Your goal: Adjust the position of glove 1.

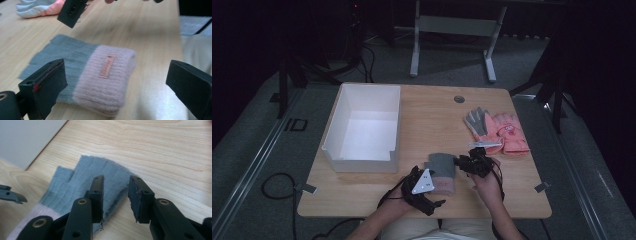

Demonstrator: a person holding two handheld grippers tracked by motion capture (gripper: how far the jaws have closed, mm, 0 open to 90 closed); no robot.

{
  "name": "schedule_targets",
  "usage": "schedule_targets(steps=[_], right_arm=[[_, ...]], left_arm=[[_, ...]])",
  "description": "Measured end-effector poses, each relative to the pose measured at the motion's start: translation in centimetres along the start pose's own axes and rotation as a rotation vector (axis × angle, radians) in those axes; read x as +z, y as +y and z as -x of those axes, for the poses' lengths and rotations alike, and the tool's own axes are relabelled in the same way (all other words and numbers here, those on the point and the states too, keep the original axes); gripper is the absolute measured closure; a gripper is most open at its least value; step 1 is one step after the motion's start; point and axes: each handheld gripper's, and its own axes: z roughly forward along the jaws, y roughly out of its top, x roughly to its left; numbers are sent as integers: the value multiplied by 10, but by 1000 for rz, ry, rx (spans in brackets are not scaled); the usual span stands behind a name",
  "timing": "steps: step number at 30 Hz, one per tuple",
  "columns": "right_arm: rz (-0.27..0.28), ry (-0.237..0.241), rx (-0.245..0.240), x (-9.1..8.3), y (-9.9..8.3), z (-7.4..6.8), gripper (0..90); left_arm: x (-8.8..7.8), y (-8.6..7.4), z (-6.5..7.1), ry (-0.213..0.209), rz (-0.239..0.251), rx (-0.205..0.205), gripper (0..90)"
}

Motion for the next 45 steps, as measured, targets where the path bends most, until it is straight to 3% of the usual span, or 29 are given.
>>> schedule_targets(steps=[1, 4, 6, 14, 20, 23, 26, 29, 30, 34, 36, 38, 40, 42, 43, 45], right_arm=[[-2, -2, 2, 1, 0, 1, 628], [-12, -8, 1, 5, 1, 4, 622], [-20, -11, 9, 7, 2, 7, 619], [-39, 20, 49, 20, 7, 13, 550], [-72, 10, 46, 37, 12, 13, 497], [-93, -2, 49, 44, 9, 12, 470], [-93, -7, 66, 48, 6, 13, 460], [-93, 0, 75, 49, 8, 13, 466], [-98, 17, 80, 50, 9, 12, 470], [-104, 69, 84, 55, 11, 8, 516], [-111, 122, 96, 58, 12, 8, 582], [-107, 141, 84, 61, 12, 6, 600], [-111, 181, 103, 65, 15, 5, 636], [-127, 213, 101, 69, 17, 3, 690], [-129, 214, 81, 70, 19, -1, 712], [-131, 201, 51, 69, 21, -5, 731]], left_arm=[[0, 0, 0, 0, 2, 5, 29], [-1, 2, -2, -62, 35, 24, 59], [3, 5, -4, -72, 20, 46, 67], [23, 3, 3, -47, -90, 208, 216], [26, -1, 5, 26, -107, 262, 357], [29, -4, 5, 64, -124, 299, 371], [30, -3, 4, 80, -136, 305, 411], [31, -3, -1, 70, -146, 311, 481], [31, -2, -4, 61, -146, 307, 518], [26, -2, -20, -16, -121, 223, 656], [25, -4, -25, -38, -115, 204, 670], [24, -5, -27, -48, -108, 193, 677], [23, -5, -30, -58, -107, 180, 683], [22, -6, -34, -76, -104, 137, 688], [22, -6, -35, -81, -103, 124, 690], [20, -7, -40, -110, -88, 52, 693]])
